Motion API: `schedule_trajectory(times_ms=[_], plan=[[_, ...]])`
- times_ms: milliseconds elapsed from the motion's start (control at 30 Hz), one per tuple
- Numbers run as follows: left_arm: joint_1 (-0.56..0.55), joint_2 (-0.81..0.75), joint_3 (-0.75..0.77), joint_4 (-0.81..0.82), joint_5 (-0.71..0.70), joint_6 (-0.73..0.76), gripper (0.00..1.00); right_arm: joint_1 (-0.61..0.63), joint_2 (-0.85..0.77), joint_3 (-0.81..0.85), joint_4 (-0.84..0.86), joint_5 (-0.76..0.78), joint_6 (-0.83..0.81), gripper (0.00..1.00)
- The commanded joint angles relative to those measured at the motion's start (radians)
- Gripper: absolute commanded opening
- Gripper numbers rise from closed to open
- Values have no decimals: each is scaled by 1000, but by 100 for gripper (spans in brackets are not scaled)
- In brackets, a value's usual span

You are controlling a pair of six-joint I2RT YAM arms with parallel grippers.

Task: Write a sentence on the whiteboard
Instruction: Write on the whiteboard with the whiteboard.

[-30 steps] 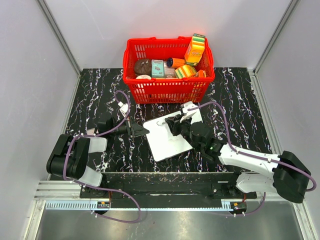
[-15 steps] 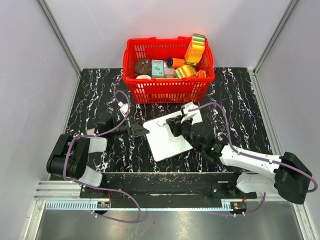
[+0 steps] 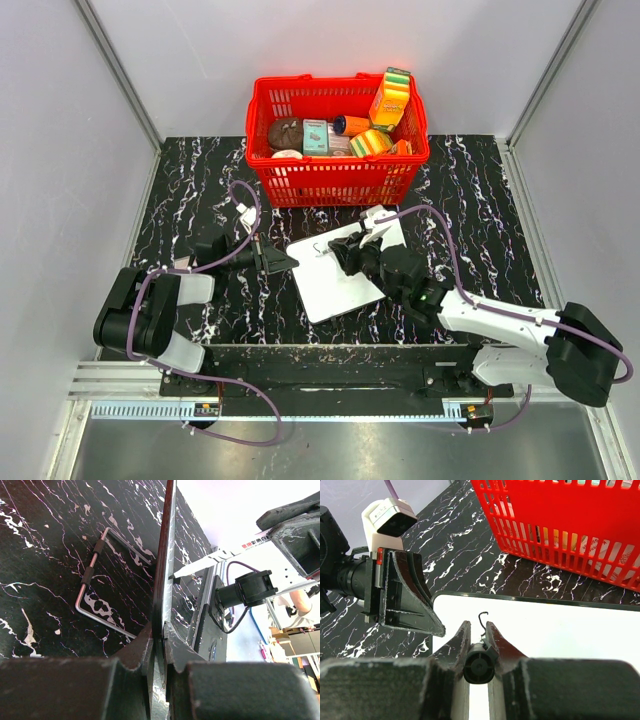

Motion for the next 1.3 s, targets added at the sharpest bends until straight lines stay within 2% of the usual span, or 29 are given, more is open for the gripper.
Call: schedule_trajectory(times_ms=[0,133,300,500,867,1267], plan=[[2,10,21,50,11,65,0,8,13,12,40,-2,14,0],[2,10,23,50,11,65,0,9,6,21,39,12,19,0],[2,12,24,48,11,65,0,8,-87,-26,86,9,22,0],[2,13,24,50,11,65,0,8,-170,-8,45,37,-15,0],[2,13,24,50,9,65,0,0,-67,74,-10,84,-34,0],[2,13,24,48,12,65,0,0,-20,74,2,103,-40,0]])
